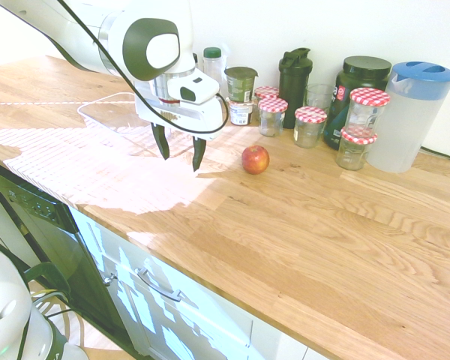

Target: Put the apple into the container

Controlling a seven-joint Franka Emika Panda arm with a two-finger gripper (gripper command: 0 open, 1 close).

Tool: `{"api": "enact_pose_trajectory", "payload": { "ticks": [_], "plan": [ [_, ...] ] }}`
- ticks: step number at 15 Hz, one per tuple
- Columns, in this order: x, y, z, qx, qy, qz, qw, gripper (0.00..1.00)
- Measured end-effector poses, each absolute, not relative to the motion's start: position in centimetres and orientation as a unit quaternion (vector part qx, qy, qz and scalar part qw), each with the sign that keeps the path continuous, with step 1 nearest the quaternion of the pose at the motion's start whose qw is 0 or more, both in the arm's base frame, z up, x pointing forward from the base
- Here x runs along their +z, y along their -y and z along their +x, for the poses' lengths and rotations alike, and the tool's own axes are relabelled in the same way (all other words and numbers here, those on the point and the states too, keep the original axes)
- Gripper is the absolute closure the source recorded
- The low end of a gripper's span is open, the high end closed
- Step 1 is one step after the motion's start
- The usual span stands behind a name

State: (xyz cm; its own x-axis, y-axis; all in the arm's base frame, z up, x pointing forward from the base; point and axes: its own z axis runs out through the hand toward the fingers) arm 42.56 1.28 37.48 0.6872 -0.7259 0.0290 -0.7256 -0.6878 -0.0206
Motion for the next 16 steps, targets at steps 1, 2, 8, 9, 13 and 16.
{"api": "enact_pose_trajectory", "payload": {
  "ticks": [1,2,8,9,13,16],
  "plan": [
    [37.4,-1.3,42.6,-0.017,-0.395,-0.918,0.004,0.0],
    [37.5,-1.3,42.6,-0.018,-0.393,-0.919,0.004,0.0],
    [44.8,2.0,48.8,-0.059,-0.399,-0.915,0.017,0.0],
    [45.2,3.5,50.7,-0.058,-0.409,-0.911,0.013,0.0],
    [42.3,8.9,55.2,-0.034,-0.441,-0.897,-0.014,0.0],
    [39.1,11.2,55.7,-0.012,-0.449,-0.893,-0.027,0.0]
  ]
}}
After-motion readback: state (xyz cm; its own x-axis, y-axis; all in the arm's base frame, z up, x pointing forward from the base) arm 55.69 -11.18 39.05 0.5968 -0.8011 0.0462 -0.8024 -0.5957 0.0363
